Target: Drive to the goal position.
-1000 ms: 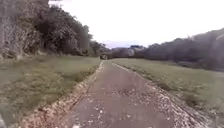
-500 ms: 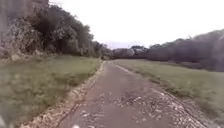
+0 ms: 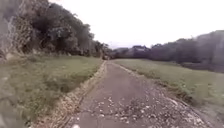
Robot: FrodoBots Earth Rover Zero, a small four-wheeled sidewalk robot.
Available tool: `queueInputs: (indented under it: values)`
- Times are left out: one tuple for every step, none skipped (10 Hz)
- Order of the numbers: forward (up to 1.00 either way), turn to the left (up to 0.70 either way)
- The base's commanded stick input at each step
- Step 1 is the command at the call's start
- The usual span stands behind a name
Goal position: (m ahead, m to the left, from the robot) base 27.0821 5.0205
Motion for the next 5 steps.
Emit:
queueInputs:
  values:
    - [0.7, 0.0]
    - [0.7, 0.0]
    - [0.7, 0.0]
    - [0.7, 0.0]
    - [0.7, 0.0]
